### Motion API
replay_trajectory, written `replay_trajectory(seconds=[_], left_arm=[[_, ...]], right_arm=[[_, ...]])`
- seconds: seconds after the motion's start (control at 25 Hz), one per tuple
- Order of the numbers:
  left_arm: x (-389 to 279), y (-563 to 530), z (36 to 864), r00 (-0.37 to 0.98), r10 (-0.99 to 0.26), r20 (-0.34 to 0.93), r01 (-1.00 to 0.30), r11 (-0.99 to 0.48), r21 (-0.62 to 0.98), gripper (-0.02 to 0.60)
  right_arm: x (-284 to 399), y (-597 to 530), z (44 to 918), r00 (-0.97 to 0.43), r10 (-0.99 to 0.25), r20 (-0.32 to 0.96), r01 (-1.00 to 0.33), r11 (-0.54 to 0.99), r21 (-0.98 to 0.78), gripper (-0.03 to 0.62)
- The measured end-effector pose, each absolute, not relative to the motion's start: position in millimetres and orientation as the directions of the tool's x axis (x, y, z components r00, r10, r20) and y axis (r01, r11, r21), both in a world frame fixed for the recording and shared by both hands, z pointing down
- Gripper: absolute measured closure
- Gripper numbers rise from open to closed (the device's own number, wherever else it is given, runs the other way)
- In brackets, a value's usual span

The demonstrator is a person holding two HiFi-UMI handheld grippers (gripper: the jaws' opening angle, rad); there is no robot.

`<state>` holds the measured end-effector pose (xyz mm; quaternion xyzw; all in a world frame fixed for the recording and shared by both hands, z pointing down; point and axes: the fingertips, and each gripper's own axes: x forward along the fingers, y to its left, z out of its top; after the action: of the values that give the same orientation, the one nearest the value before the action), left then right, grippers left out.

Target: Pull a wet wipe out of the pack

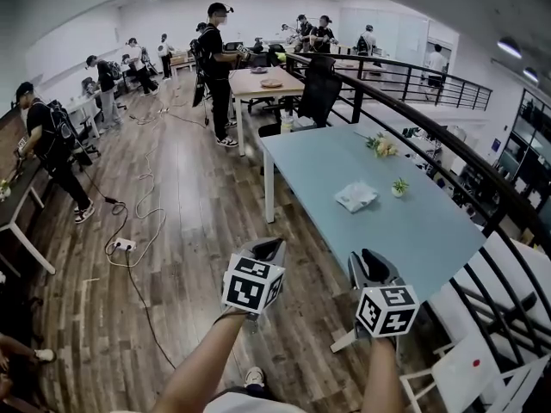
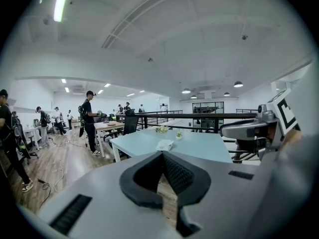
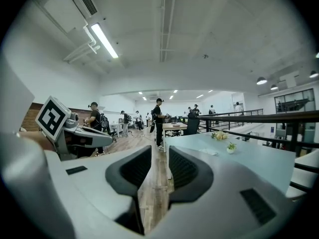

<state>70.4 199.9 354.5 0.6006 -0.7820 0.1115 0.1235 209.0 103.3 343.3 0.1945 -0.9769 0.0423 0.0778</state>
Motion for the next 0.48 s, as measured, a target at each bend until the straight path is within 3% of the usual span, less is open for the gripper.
replay_trajectory(seconds=[0.48], left_arm=[[-7.4,171.8,344.2,-0.241,-0.914,0.327,-0.969,0.244,-0.032,0.591]], right_arm=[[133.1,77.8,335.0,-0.907,-0.382,0.177,-0.398,0.915,-0.062,0.445]])
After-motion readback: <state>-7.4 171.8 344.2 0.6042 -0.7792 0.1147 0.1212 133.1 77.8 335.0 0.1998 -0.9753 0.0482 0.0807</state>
